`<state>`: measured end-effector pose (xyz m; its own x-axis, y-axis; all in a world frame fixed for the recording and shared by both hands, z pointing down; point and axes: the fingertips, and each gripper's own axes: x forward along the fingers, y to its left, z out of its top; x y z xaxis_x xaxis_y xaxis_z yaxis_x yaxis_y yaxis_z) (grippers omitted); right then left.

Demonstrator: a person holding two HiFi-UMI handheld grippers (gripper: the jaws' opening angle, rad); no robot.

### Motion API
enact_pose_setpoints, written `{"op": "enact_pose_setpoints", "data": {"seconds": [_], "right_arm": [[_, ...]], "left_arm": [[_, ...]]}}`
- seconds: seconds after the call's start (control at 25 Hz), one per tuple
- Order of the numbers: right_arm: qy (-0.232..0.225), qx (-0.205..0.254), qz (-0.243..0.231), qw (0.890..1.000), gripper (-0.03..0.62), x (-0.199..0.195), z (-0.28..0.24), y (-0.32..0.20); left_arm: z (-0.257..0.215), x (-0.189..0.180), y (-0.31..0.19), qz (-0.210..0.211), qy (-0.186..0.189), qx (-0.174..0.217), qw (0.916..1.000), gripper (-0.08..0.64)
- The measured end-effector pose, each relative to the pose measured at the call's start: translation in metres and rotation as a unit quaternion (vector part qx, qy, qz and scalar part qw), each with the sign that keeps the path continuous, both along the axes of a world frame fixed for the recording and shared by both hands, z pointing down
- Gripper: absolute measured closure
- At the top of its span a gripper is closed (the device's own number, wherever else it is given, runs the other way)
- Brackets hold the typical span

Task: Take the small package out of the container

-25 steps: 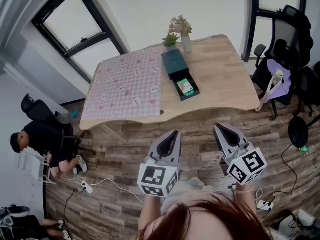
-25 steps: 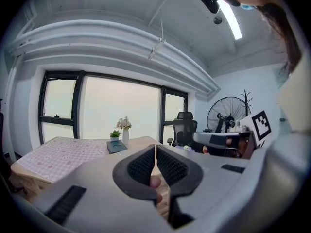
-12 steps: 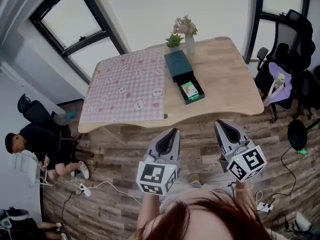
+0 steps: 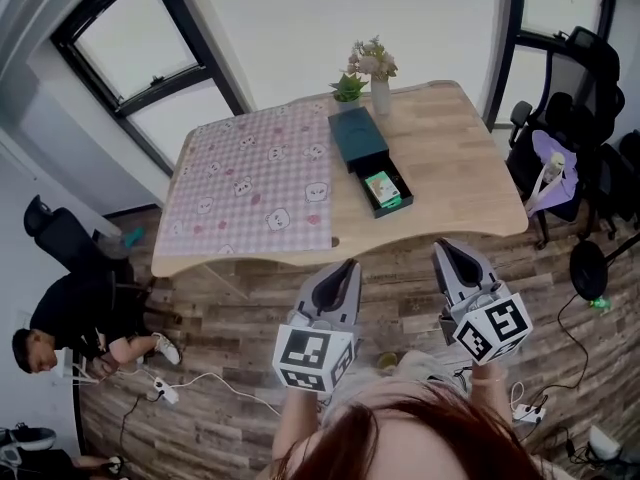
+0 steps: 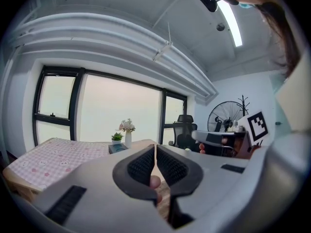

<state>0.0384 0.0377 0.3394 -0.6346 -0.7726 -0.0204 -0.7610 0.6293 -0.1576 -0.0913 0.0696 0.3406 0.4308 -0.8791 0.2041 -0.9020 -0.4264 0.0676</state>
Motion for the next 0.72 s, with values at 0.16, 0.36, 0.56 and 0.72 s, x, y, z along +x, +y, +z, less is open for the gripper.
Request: {"op": "enact_pose_setpoints", "data": {"seconds": [0.16, 0.36, 0.56, 0.72], "right_arm": [[0.026, -0.003, 0.009, 1.0, 0.592, -0.008, 0.002, -0.006], [0.035, -0.007, 0.013, 0.999, 0.592, -0.014, 0.005, -0.017], [0.043, -0.004, 0.01, 0.999, 0.592, -0.02, 0.004, -0.026], [0.049, -0.005, 0.008, 0.999, 0.592, -0.022, 0.007, -0.034]], "left_arm": [[0.002, -0.007, -0.007, 0.004, 0.005, -0.005, 1.0, 0.543], [0.004, -0.012, -0.019, 0.009, 0.01, -0.007, 0.9999, 0.543], [0.005, -0.016, -0.029, 0.008, 0.015, -0.007, 0.9998, 0.543], [0.007, -0.017, -0.037, 0.001, 0.023, -0.005, 0.9997, 0.543]]}}
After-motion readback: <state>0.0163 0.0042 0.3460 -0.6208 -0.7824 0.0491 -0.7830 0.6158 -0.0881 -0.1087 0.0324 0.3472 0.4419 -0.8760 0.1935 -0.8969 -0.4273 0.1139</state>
